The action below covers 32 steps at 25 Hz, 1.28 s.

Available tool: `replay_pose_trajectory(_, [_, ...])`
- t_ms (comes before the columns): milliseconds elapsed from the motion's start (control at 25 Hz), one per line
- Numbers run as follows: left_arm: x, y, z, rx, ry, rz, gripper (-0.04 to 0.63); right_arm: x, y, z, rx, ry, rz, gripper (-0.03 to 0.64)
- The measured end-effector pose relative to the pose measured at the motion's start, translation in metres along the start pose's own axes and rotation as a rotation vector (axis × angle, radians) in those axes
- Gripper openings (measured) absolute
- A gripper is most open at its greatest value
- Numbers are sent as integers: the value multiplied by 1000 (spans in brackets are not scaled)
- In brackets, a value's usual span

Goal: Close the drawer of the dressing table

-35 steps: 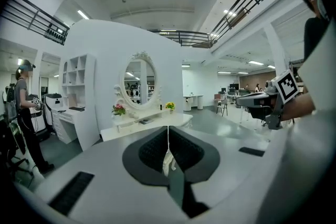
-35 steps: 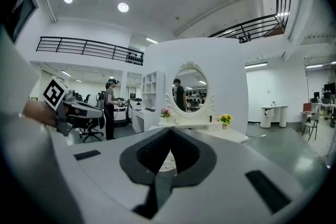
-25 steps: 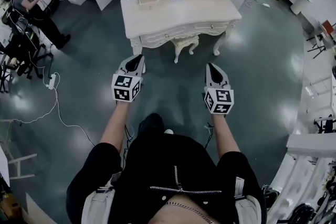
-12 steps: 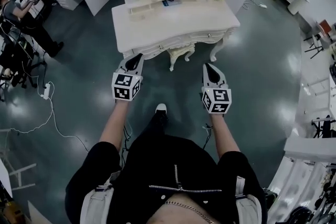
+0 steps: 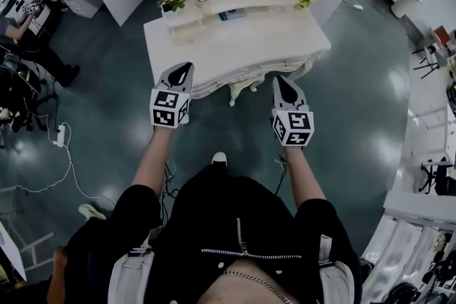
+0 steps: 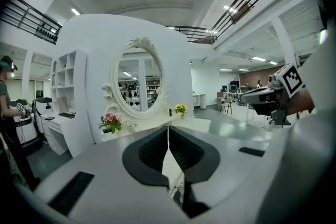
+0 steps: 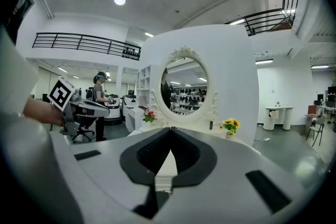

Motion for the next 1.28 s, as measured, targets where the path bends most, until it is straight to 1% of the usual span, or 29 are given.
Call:
replay_pose_trajectory(320, [-45, 5, 26, 23, -4, 25, 25, -55, 12, -15, -4, 17, 12, 3])
replay_pose_trajectory(480, [-68, 8, 38, 34, 14, 43, 25, -89, 16, -28, -10, 43, 13, 3])
replay_pose_trajectory(600, [-90, 18, 49, 46, 40, 47, 25, -121, 29, -43, -6, 72, 3, 3])
replay_pose_trajectory(760, [-123, 35, 60, 68, 93, 56, 25, -173, 50, -70, 14, 133, -5, 3])
replay_pose_trajectory(880, [-145, 44, 66, 85, 143, 74, 25, -211, 67, -90, 58, 192, -5, 3])
replay_pose_trajectory(1080, [-175, 66, 76, 164, 261, 80, 25, -269, 101, -133, 116, 293, -8, 3])
replay_pose_trajectory(1280, [-200, 88, 80, 206, 359, 79, 25, -313, 128, -157, 153, 396, -23, 3])
Point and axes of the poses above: the fingertips, and each gripper's own axes: x backward along the fingers, z to its left, y out of its top, the point moved 4 cm from there along x, backward along the fingers, and after that the axes turned 13 degrees about z, right-handed, at the moved point
